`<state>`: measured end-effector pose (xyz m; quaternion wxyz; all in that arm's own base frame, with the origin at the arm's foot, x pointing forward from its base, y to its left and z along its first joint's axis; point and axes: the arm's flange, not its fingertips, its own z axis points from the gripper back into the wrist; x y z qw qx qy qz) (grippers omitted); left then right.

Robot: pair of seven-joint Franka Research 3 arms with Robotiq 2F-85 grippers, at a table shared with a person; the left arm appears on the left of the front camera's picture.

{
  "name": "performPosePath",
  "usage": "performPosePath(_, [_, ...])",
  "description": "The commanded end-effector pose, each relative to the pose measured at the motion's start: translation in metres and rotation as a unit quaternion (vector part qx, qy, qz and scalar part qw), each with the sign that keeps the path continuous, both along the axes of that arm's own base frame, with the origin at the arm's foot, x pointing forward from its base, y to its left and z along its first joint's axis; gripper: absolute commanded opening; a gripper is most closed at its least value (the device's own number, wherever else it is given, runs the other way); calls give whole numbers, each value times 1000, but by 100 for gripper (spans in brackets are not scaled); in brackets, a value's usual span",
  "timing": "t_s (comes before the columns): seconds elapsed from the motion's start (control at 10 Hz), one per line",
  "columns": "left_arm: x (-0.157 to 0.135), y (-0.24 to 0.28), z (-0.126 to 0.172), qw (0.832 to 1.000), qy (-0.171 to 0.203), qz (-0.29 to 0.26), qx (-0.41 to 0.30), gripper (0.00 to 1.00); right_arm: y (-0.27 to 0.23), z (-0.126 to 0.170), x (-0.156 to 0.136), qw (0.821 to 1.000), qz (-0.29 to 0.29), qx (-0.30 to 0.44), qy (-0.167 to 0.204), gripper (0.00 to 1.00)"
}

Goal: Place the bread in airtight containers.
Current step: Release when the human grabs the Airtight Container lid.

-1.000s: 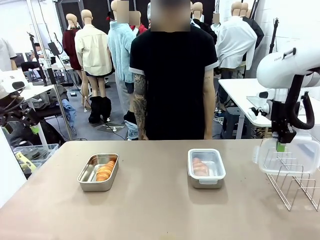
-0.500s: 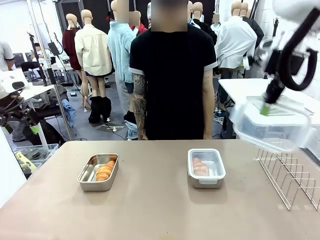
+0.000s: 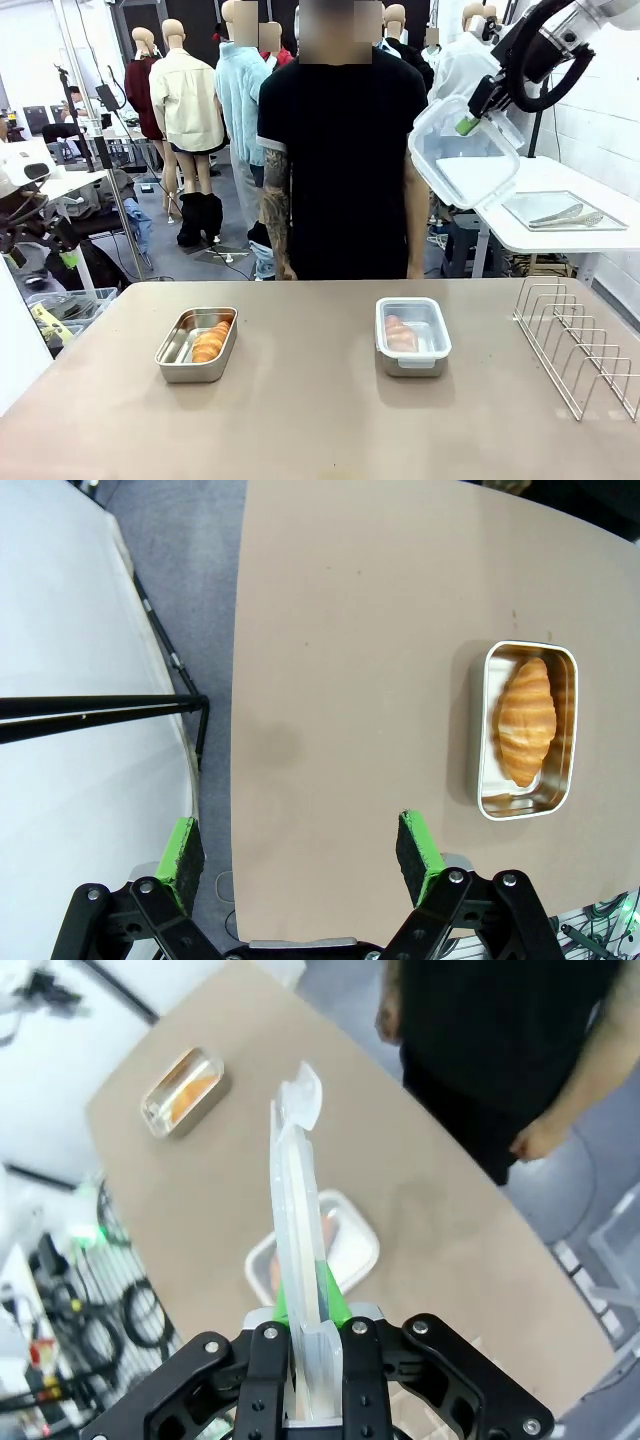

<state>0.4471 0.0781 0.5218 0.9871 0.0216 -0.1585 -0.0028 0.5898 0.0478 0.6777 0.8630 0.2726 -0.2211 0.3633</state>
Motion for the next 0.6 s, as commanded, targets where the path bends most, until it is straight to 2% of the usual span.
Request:
performPosePath(0.0, [-2,0,0,1000,1,12,10,100,-8,19,51,997,-66,25,6,0])
performPosePath(0.2, [-2,0,0,1000,1,12,10,100,-19,11,82,994,-107,7,19,0])
performPosePath(0.5, [-2,0,0,1000,1,12,10,100,-29,-7,107,994,-93,-1,50,0])
